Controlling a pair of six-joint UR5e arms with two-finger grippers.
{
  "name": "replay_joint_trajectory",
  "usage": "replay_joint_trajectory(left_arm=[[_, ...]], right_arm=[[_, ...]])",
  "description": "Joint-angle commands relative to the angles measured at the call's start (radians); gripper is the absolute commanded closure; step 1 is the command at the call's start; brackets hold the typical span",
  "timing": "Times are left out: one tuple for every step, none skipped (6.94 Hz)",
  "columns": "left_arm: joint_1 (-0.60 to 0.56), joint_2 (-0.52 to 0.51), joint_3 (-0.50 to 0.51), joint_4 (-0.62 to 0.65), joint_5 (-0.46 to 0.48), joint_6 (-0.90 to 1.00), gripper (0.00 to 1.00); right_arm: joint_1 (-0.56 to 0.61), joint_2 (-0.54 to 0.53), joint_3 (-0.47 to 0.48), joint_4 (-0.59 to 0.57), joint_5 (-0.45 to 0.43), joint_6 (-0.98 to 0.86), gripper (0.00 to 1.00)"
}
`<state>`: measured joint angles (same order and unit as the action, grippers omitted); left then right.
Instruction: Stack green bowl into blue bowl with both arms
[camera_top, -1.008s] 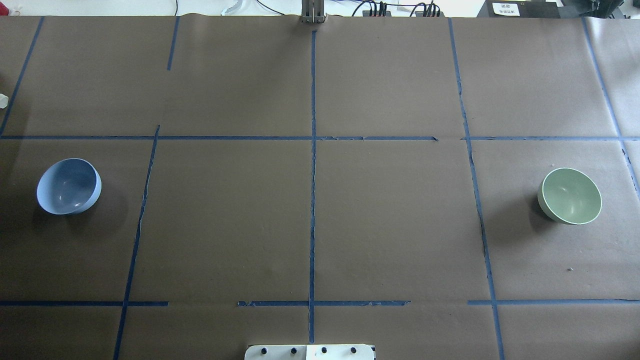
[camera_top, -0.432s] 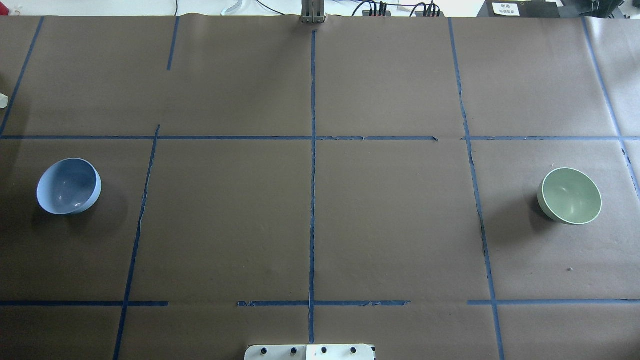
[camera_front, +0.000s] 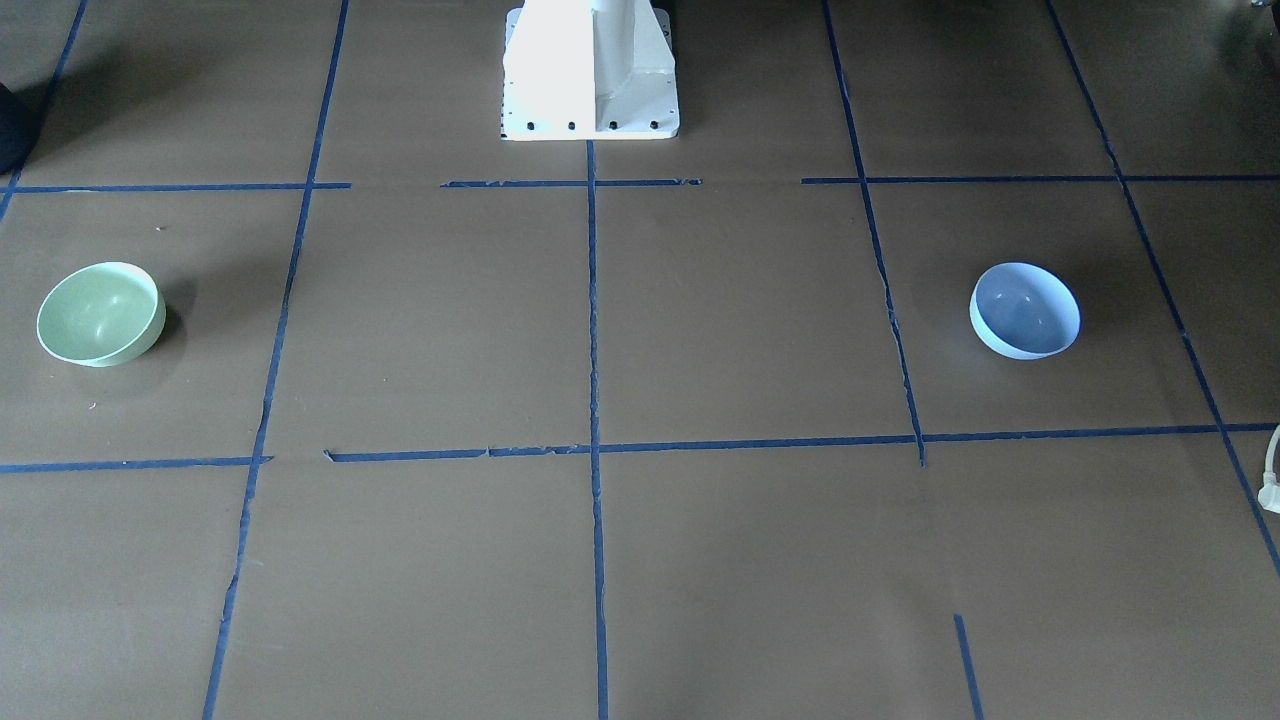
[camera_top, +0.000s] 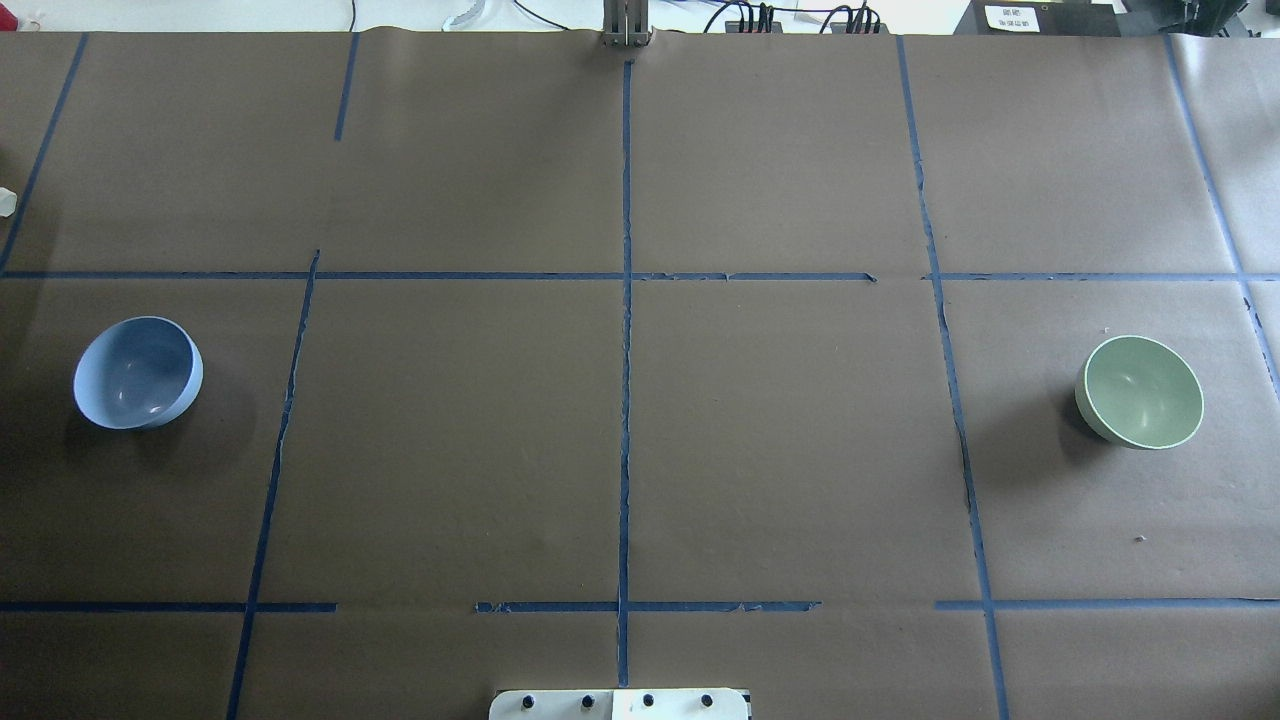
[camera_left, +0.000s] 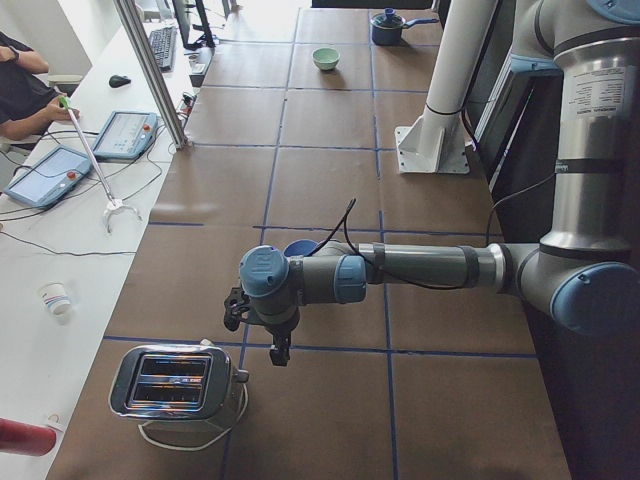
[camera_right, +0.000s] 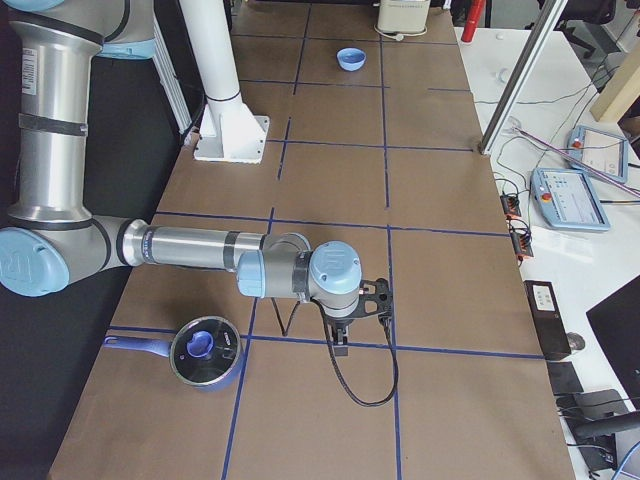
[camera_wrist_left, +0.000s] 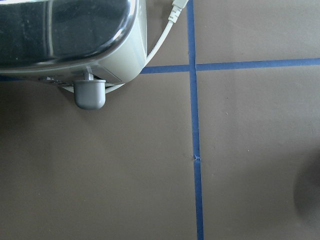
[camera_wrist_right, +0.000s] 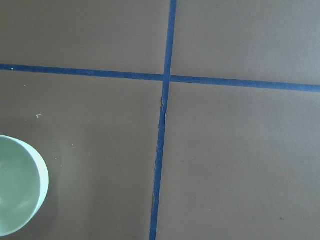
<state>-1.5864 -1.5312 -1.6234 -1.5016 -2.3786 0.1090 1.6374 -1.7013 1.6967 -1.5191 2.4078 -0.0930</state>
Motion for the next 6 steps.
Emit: replay_joint_trajectory(left_arm=[[0.0,0.0,-0.009,0.0,0.001,0.0,0.0],[0.0,-0.001,-0.009,0.0,0.001,0.0,0.0],[0.0,-0.001,-0.009,0.0,0.001,0.0,0.0],[0.0,0.0,-0.009,0.0,0.001,0.0,0.0],[0.0,0.003,-0.012,0.0,0.001,0.0,0.0],[-0.001,0.005,-0.012,0.0,0.001,0.0,0.0]], right_arm=[[-0.022,0.023,-0.016,0.002,0.0,0.009,0.0],[-0.027,0.017,-0.012,0.0,0.013,0.022,0.0],[-0.051,0.017,-0.011,0.016,0.039,0.142,0.0],[-0.111,0.006,-0.014,0.133,0.042,0.277,0.0],[-0.167,-0.006,-0.017,0.257,0.042,0.5,0.0],[-0.245,-0.036,-0.017,0.407,0.04,0.639,0.0]])
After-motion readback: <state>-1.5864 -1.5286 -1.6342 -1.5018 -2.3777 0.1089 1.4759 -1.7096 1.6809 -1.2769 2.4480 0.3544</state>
